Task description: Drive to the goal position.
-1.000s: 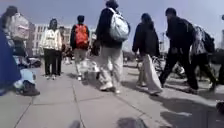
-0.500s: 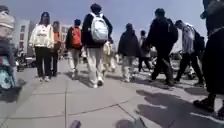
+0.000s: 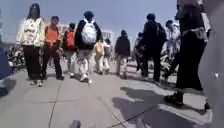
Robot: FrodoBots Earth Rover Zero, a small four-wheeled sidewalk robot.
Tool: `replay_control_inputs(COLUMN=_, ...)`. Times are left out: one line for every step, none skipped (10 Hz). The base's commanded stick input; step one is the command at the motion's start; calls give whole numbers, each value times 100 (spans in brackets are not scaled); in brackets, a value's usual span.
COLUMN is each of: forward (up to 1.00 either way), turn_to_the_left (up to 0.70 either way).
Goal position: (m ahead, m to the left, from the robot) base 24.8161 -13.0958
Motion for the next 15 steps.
replay_control_inputs(forward=85, turn_to_the_left=1)
replay_control_inputs(forward=85, turn_to_the_left=1)
replay_control_inputs(forward=85, turn_to_the_left=1)
replay_control_inputs(forward=85, turn_to_the_left=1)
replay_control_inputs(forward=85, turn_to_the_left=1)
replay_control_inputs(forward=85, turn_to_the_left=1)
replay_control_inputs(forward=85, turn_to_the_left=1)
replay_control_inputs(forward=85, turn_to_the_left=1)
replay_control_inputs(forward=85, turn_to_the_left=1)
replay_control_inputs(forward=85, turn_to_the_left=1)
replay_control_inputs(forward=85, turn_to_the_left=1)
replay_control_inputs(forward=85, turn_to_the_left=1)
replay_control_inputs(forward=85, turn_to_the_left=1)
replay_control_inputs(forward=85, turn_to_the_left=1)
replay_control_inputs(forward=85, turn_to_the_left=1)
